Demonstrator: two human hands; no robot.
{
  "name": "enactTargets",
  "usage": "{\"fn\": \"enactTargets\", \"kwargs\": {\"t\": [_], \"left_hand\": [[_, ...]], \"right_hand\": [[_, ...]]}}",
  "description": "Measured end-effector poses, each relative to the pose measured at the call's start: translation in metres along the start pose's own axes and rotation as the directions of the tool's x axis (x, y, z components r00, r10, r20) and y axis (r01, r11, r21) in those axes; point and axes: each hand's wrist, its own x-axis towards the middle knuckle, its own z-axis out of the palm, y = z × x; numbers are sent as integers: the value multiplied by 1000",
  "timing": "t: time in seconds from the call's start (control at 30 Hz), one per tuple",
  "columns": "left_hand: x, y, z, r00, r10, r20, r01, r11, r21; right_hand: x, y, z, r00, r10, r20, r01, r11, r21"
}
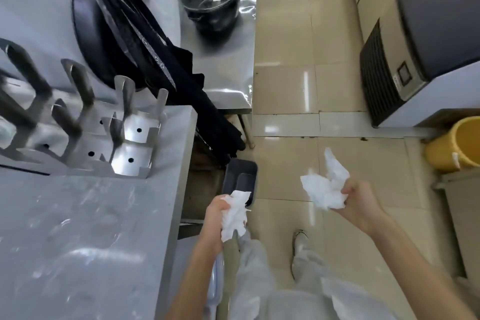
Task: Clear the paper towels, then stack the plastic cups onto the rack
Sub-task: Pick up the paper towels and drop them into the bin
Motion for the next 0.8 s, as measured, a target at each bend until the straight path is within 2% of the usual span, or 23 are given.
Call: {"fn": "enactTargets", "kwargs": {"t": [0.07,0.13,0.2,0.3,0.37,0.4,0.5,0.57,0.67,0.73,0.8], "left_hand": [[31,13,13,996,-76,52,78,997,-27],[81,12,20,993,-112,27,108,988,114],[142,0,22,991,-133,-29,136,943,304],[234,-27,29,971,-213,-108,237,797,555],[297,-50,25,973,-155,-171,230,700,677],[324,-60,23,984,-89,-153,174,636,752],[418,-85,12,995,71,70,-92,384,919],[479,-91,5,983,139,116,-150,265,952],[560,-110,-1,958,210,195,-215,76,974],[594,-125,-6,942,241,234,-238,-14,971],[622,-142,-13,918,271,290,-279,-80,957]], "right_hand": [[20,10,1,996,46,-71,-49,998,-44],[56,29,1,975,90,-202,-110,990,-87],[100,62,-3,909,144,-391,-195,976,-94],[174,135,-8,837,216,-504,-274,961,-44],[229,187,-11,807,220,-548,-255,967,14],[252,209,-9,797,197,-571,-231,973,14],[333,283,-6,783,169,-599,-213,977,-2],[382,322,-1,791,156,-592,-224,974,-43],[455,375,2,817,82,-571,-244,946,-213],[492,401,3,848,30,-529,-259,894,-365],[523,422,-1,856,27,-517,-291,851,-438]]}}
